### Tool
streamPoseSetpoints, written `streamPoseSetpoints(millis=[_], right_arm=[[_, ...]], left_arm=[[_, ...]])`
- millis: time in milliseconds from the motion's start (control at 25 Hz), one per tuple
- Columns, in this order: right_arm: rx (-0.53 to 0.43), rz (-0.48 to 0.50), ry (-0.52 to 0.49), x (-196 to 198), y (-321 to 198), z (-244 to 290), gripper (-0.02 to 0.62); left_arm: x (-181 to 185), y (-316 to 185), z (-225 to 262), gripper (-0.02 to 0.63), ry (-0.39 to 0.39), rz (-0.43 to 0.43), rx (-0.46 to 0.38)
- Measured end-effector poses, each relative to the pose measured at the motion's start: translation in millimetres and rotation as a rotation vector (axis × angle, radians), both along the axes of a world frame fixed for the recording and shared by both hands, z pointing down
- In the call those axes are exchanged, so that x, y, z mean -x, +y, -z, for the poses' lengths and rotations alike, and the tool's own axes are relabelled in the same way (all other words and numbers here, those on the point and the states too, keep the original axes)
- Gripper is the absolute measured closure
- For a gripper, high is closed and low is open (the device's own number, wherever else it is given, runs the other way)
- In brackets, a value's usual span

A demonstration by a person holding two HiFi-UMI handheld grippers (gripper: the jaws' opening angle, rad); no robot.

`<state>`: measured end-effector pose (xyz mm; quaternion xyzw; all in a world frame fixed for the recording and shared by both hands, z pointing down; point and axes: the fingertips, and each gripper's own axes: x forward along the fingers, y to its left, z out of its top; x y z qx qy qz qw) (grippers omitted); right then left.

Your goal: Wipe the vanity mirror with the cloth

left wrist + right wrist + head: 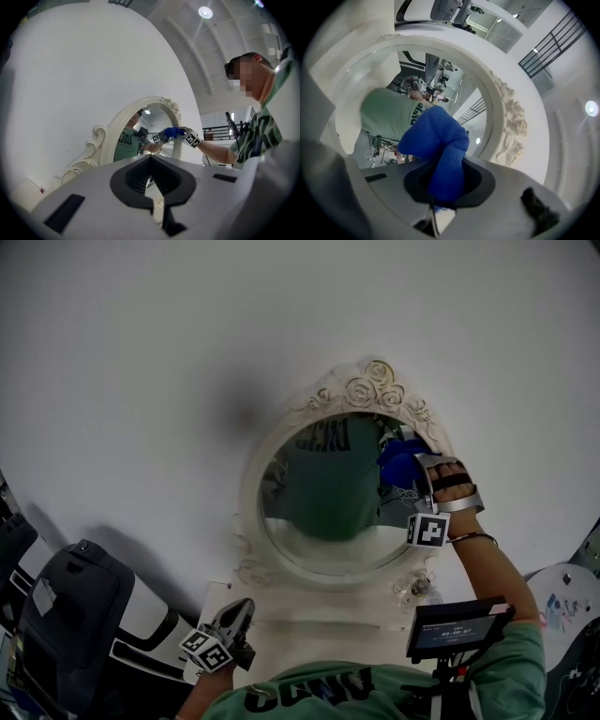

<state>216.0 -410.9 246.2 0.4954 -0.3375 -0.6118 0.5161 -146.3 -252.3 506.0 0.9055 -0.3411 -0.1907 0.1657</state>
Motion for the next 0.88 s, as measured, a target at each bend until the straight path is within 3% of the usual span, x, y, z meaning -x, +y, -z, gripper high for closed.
streamPoseSetpoints(millis=[160,400,480,680,880], right_arm=[[0.002,-0.028,-0.016,-20.6,2.5,-2.5,0.546],[0.012,-0.014,-0.052,-9.3,5.5,-1.4,0.546],[0.017,0.058,-0.046,19.4,8.4,-3.4,0.546],[0.051,0.303,-0.010,142.6,-0.5,-16.9,0.546],[0.068,0.426,0.041,245.4,-17.9,-24.5,0.546]], left_arm=[[-7.4,-1.4,1.9,0.606,-0.009,-0.017,0.001],[-1.4,2.7,3.9,0.606,-0.014,0.000,-0.003],[4.9,5.6,3.3,0.606,-0.012,0.016,0.000],[22.1,16.0,-0.4,0.606,0.003,0.063,0.004],[49.0,28.7,-3.4,0.606,0.009,0.122,0.005]])
